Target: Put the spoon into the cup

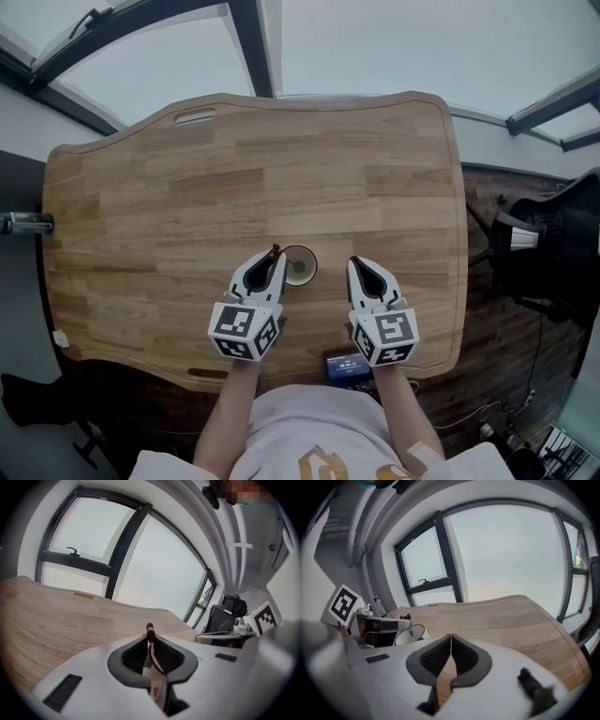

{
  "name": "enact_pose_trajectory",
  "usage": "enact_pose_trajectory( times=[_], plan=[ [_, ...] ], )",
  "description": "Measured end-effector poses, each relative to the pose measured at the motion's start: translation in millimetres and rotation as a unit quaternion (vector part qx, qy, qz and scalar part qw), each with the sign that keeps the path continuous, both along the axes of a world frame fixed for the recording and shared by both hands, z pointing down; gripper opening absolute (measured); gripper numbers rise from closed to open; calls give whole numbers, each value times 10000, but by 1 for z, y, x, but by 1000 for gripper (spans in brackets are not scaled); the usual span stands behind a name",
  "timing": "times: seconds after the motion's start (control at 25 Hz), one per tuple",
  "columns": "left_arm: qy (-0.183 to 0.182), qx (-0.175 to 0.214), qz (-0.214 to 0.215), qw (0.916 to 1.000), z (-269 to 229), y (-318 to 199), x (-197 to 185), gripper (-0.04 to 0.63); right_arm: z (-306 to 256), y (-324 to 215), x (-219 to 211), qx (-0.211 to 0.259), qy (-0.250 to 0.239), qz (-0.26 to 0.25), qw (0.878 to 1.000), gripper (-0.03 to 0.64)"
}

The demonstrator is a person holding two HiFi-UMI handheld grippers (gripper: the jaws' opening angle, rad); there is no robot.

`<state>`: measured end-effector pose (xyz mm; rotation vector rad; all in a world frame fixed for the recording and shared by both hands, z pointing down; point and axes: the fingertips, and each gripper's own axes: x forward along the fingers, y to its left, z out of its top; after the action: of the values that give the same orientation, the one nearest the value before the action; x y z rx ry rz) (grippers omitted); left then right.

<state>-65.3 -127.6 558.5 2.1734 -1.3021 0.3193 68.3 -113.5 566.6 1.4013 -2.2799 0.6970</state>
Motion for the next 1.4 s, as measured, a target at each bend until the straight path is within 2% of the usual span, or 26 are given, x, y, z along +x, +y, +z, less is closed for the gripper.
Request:
enact_pose_trajectory(
  times=[0.52,0.8,1.08,1.2,1.32,1.4],
  plan=[
    [43,97,-227,9997,-1,5,-3,46,-15,7,-1,142,-162,-27,9998,32],
    [-97,238,-222,9994,-9,9,-4,116,-34,16,-5,291,-166,-49,9994,32],
    [-159,412,-243,9987,-26,24,-13,121,-57,27,-14,551,-89,-110,9984,32],
    [-187,600,-298,9976,-40,33,-19,109,-68,34,-20,685,-10,-127,9976,32],
    [-224,639,-329,9972,-51,40,-25,43,-82,38,-29,826,-5,-141,9965,32],
    [-263,594,-304,9974,-56,43,-27,23,-90,40,-37,952,53,-172,9953,32]
  ],
)
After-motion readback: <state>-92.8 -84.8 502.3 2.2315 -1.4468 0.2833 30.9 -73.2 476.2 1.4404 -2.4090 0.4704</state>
